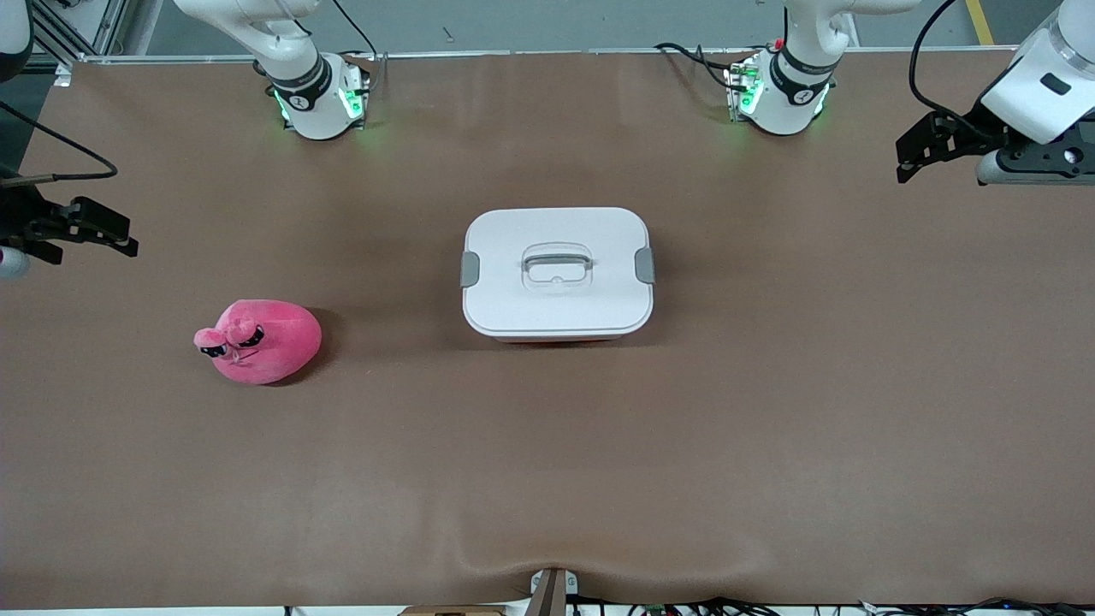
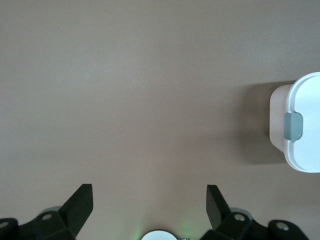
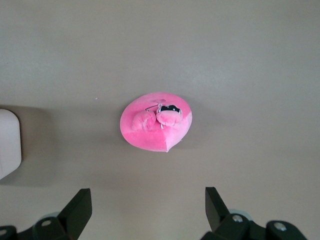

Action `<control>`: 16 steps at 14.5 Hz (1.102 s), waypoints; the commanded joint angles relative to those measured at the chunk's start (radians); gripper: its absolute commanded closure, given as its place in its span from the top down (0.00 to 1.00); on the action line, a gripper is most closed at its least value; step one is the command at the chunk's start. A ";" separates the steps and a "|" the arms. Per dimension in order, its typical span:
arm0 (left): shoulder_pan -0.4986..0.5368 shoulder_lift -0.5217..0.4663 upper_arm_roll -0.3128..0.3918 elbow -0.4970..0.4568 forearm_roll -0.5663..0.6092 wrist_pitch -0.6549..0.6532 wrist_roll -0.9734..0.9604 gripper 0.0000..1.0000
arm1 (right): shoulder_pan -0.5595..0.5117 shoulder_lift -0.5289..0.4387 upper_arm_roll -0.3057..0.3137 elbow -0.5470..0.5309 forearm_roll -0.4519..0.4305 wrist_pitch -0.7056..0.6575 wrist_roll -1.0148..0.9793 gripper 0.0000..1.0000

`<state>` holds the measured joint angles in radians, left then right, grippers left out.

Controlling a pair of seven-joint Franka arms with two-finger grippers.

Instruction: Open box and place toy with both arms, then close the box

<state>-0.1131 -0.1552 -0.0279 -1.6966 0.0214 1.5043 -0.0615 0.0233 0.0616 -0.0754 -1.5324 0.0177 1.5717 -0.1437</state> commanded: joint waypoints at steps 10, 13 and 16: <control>0.006 0.055 0.003 0.054 -0.008 -0.070 -0.008 1.00 | 0.020 0.027 0.008 -0.389 0.014 0.448 -0.120 1.00; 0.001 0.062 0.002 0.069 -0.017 -0.072 -0.004 1.00 | 0.041 0.044 0.008 -0.497 0.014 0.592 -0.146 1.00; -0.013 0.069 -0.006 0.071 -0.020 -0.073 -0.067 1.00 | 0.047 0.073 0.014 -0.555 0.014 0.688 -0.146 1.00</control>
<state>-0.1153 -0.1044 -0.0290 -1.6606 0.0203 1.4517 -0.0819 0.0661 0.1351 -0.0609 -2.0469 0.0178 2.2068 -0.2689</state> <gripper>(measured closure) 0.000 0.000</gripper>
